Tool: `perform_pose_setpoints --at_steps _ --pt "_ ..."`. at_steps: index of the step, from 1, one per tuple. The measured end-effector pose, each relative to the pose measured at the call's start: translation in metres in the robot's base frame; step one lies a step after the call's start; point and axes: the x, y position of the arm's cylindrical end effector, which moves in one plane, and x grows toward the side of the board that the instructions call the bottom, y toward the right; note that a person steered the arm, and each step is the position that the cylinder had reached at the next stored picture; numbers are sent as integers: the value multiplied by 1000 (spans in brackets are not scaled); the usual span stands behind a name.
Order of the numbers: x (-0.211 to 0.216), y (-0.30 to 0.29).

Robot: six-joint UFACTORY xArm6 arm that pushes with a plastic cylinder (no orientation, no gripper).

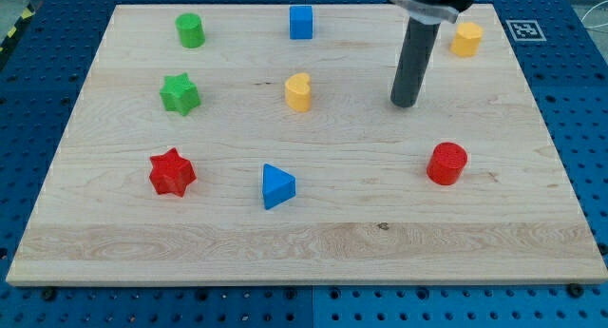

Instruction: Move yellow heart towards the center right

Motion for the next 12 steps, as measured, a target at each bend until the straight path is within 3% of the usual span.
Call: perform_pose_setpoints --at_steps 2,7,8,10,12 --pt "61 -45" --pt "84 -56" --pt "85 -60" --pt "77 -123" --pt "23 -137"
